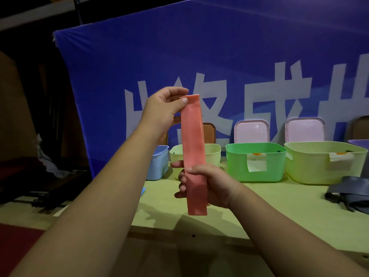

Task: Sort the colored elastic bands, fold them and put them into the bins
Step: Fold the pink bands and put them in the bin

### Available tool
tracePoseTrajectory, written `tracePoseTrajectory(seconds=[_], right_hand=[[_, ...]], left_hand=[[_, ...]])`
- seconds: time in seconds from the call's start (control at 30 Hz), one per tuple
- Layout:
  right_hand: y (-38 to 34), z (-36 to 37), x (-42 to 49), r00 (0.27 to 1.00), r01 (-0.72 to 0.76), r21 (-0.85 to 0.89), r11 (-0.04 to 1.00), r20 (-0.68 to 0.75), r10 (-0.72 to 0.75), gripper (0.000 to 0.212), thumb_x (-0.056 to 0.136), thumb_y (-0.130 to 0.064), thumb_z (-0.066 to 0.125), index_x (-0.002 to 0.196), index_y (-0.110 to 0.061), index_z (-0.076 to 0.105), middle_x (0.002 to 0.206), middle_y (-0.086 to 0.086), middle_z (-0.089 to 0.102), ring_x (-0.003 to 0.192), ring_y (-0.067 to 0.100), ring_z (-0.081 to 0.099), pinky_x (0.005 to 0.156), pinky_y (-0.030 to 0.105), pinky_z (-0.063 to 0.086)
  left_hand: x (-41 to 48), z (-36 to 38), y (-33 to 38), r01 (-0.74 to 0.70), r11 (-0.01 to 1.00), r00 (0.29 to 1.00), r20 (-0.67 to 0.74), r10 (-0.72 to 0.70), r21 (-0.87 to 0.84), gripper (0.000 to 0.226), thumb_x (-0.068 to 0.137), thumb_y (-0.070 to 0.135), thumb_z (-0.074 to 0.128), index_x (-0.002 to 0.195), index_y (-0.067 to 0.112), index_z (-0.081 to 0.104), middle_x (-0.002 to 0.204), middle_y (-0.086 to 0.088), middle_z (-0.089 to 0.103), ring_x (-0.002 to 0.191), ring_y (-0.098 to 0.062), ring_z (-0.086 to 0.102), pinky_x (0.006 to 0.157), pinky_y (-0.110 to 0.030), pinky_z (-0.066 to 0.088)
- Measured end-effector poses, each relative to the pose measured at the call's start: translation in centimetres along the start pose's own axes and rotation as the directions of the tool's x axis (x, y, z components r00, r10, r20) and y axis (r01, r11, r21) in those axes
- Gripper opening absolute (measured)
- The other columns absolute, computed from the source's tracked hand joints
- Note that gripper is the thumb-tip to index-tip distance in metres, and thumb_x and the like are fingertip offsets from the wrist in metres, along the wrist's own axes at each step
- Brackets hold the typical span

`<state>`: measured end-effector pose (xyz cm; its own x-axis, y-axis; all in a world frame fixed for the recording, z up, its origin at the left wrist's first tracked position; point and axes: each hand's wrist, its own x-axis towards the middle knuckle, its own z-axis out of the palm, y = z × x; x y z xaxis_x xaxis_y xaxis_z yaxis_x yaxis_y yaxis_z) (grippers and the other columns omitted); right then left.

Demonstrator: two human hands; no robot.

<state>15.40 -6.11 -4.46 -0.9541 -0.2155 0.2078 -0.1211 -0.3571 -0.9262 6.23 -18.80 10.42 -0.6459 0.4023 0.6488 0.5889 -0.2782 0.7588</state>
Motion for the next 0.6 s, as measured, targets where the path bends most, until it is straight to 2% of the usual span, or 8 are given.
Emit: tracePoseTrajectory(seconds=[0.13,0.2,0.23,0.33,0.4,0.5,0.53,0.6], right_hand=[[0.4,-0.2,-0.1,0.996,0.021,-0.002,1.000,-0.081,-0.021,0.051,0.095,-0.005,0.064,0.141,0.007,0.044,0.093,0.022,0.069,0.087,0.036,0.073,0.094,0.054,0.061],[0.6,-0.6,-0.2,0.994,0.011,-0.053,0.999,-0.110,-0.017,0.052,0.101,-0.002,0.056,0.146,0.018,0.038,0.107,0.028,0.074,0.098,0.039,0.077,0.094,0.050,0.062],[0.6,-0.9,-0.3,0.994,0.008,-0.078,0.997,-0.112,-0.017,0.053,0.101,-0.001,0.055,0.148,0.017,0.037,0.116,0.031,0.074,0.104,0.040,0.076,0.096,0.050,0.062],[0.6,-1.8,-0.5,0.988,-0.008,-0.144,0.990,-0.152,-0.014,0.055,0.098,0.000,0.065,0.149,0.003,0.045,0.131,0.028,0.071,0.114,0.040,0.073,0.104,0.052,0.058],[0.5,-2.3,-0.6,0.964,-0.032,-0.278,0.960,-0.263,-0.044,0.041,0.096,-0.002,0.072,0.136,-0.001,0.063,0.131,0.024,0.072,0.113,0.033,0.072,0.106,0.049,0.055],[0.3,-2.9,-0.7,0.928,-0.054,-0.366,0.929,-0.361,-0.088,0.025,0.092,-0.006,0.079,0.116,-0.002,0.076,0.117,0.020,0.078,0.106,0.029,0.072,0.105,0.049,0.056],[0.3,-3.0,-0.7,0.924,-0.049,-0.344,0.938,-0.372,-0.088,0.024,0.092,-0.005,0.079,0.116,0.000,0.075,0.110,0.019,0.079,0.102,0.029,0.073,0.102,0.050,0.058],[0.2,-2.9,-0.9,0.921,-0.046,-0.309,0.950,-0.382,-0.080,0.025,0.095,-0.003,0.075,0.119,0.003,0.072,0.106,0.017,0.080,0.097,0.026,0.076,0.092,0.043,0.062]], left_hand=[[-0.1,0.1,-0.5,0.008,1.000,1.000,-0.008,-0.008,0.001,0.024,0.103,0.010,0.070,0.124,0.019,0.073,0.117,0.000,0.077,0.108,-0.018,0.077,0.077,-0.033,0.065],[-0.2,0.2,-0.8,0.013,1.000,1.000,-0.010,-0.013,0.002,0.024,0.103,0.010,0.070,0.125,0.019,0.073,0.116,0.001,0.077,0.106,-0.016,0.077,0.077,-0.033,0.066],[-0.3,0.2,-1.0,0.015,1.000,1.000,-0.013,-0.015,0.006,0.024,0.103,0.011,0.070,0.125,0.019,0.073,0.117,0.001,0.077,0.106,-0.016,0.077,0.077,-0.034,0.066],[-0.4,0.4,-1.6,0.022,1.000,1.000,-0.018,-0.022,0.022,0.023,0.103,0.012,0.070,0.125,0.019,0.073,0.118,0.001,0.076,0.107,-0.015,0.076,0.079,-0.035,0.067],[-0.5,0.5,-2.0,0.027,0.999,1.000,-0.016,-0.027,0.040,0.023,0.103,0.013,0.071,0.125,0.020,0.073,0.118,0.002,0.075,0.108,-0.016,0.075,0.082,-0.037,0.067],[-0.5,0.7,-2.4,0.034,0.999,0.999,-0.018,-0.034,0.032,0.022,0.103,0.012,0.071,0.123,0.020,0.073,0.116,0.001,0.076,0.104,-0.014,0.077,0.079,-0.035,0.067],[-0.5,0.7,-2.4,0.036,0.999,0.999,-0.020,-0.036,0.026,0.022,0.103,0.011,0.070,0.123,0.020,0.073,0.114,0.001,0.077,0.102,-0.012,0.077,0.077,-0.033,0.066],[-0.5,0.8,-2.5,0.035,0.999,0.999,-0.024,-0.034,0.022,0.022,0.103,0.010,0.069,0.124,0.019,0.073,0.112,0.003,0.077,0.099,-0.008,0.077,0.074,-0.028,0.064]])
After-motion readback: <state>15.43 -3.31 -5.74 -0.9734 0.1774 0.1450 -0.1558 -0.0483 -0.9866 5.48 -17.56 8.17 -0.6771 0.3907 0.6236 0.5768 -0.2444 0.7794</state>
